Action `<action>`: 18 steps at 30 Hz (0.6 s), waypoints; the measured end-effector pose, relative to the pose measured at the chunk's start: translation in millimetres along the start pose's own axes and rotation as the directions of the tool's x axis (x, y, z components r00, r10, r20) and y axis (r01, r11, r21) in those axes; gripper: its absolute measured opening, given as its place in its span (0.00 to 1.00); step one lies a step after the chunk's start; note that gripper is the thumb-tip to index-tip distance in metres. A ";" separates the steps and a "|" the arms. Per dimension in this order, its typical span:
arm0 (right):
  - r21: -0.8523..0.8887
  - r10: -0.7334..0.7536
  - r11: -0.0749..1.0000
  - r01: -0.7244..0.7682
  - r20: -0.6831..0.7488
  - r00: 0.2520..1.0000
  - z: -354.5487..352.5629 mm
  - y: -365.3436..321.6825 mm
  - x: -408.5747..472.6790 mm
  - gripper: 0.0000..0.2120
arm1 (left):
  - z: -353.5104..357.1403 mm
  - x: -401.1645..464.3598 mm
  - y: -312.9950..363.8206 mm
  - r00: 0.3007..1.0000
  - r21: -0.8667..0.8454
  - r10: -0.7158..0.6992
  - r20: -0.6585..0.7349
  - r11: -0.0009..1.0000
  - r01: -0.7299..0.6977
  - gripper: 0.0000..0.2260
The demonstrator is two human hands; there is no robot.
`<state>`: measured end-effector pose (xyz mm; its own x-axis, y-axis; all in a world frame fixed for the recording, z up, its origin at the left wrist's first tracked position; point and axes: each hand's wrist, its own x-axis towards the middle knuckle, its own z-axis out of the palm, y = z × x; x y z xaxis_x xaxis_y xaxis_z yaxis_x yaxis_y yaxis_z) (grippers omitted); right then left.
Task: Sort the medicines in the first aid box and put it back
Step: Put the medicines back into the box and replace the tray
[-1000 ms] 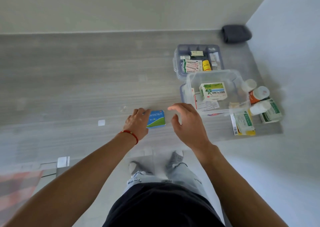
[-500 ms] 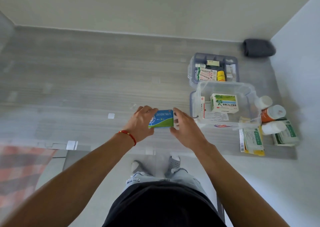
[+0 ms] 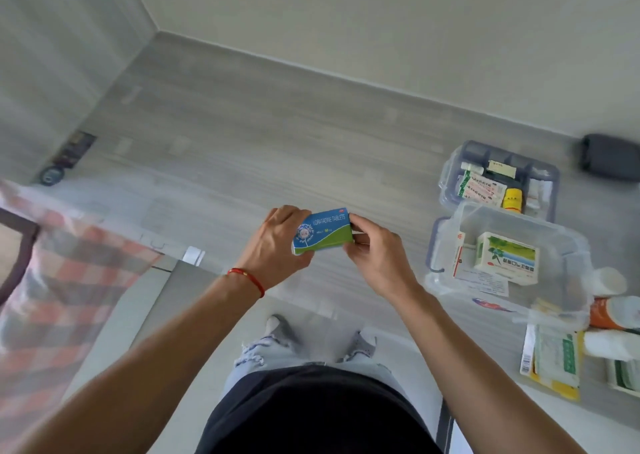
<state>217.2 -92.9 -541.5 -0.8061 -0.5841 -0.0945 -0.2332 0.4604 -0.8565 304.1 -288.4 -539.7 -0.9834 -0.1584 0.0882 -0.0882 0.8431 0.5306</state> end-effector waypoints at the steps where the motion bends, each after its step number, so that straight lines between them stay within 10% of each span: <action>1: -0.003 -0.006 1.000 0.006 0.012 1.000 9.5 -6.5 8.3 0.23 | -6.4 -4.2 -9.8 0.999 -0.002 -0.034 -0.020 0.999 0.034 0.26; 10: -0.180 -0.018 0.983 0.043 0.136 0.991 136.2 -89.5 100.8 0.22 | -86.0 -30.9 -168.3 0.910 -0.104 -0.398 -0.120 0.916 0.387 0.27; 18: -0.298 0.059 0.954 0.032 0.290 0.955 310.1 -196.7 182.1 0.21 | -195.8 -48.3 -371.6 0.920 0.044 -0.391 -0.034 0.919 0.392 0.29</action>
<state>284.9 -497.2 -547.6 -0.6259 -0.7248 -0.2877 -0.4106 0.6200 -0.6686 415.4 -694.6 -576.0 -0.8646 -0.4929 -0.0976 -0.4739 0.7351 0.4848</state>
